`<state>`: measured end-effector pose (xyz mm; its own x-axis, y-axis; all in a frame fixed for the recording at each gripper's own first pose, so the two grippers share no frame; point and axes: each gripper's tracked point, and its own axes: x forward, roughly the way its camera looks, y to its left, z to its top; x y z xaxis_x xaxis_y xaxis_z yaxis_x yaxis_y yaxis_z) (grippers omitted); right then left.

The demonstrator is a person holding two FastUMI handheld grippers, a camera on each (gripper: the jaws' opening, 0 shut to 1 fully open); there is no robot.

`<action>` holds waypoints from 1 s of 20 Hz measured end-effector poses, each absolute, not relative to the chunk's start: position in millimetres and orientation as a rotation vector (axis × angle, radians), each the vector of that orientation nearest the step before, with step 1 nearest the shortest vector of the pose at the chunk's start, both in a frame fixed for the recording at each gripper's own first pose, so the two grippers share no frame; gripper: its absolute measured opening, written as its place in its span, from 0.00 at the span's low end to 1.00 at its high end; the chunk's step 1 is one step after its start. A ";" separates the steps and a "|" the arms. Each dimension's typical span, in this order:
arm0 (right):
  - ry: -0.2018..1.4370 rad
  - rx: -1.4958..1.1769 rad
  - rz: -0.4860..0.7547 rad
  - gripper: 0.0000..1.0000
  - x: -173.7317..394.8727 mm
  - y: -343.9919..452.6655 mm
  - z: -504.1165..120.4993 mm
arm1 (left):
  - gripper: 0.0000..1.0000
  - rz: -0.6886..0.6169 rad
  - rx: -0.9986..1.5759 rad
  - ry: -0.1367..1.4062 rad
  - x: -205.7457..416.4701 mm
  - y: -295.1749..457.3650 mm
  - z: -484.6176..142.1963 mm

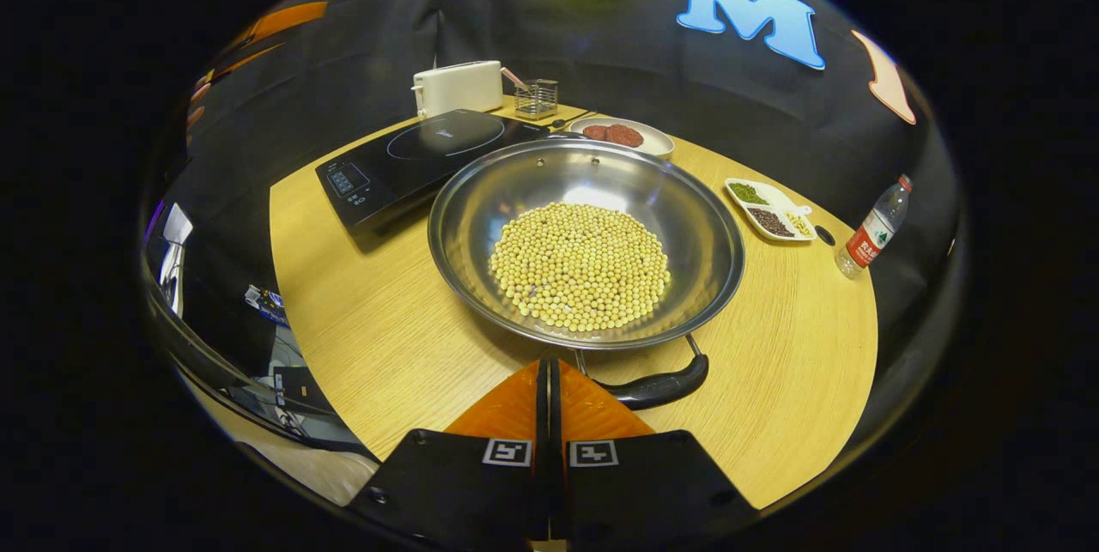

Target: First push the handle of the pot to place it horizontally, then grasp the pot with both hands and set it on the induction cooktop.

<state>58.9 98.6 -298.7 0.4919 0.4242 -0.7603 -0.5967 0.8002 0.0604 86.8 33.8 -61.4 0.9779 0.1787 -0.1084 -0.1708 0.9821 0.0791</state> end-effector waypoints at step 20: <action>0.886 -0.162 0.517 0.02 98.0 53.3 -304.4 | 0.77 0.194 0.072 0.136 98.2 23.5 -70.8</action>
<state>98.0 53.3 -304.4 0.5197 0.3631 -0.7734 -0.4944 0.8660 0.0743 98.2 23.5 -70.8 0.9721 0.1966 -0.1277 -0.1869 0.9788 0.0842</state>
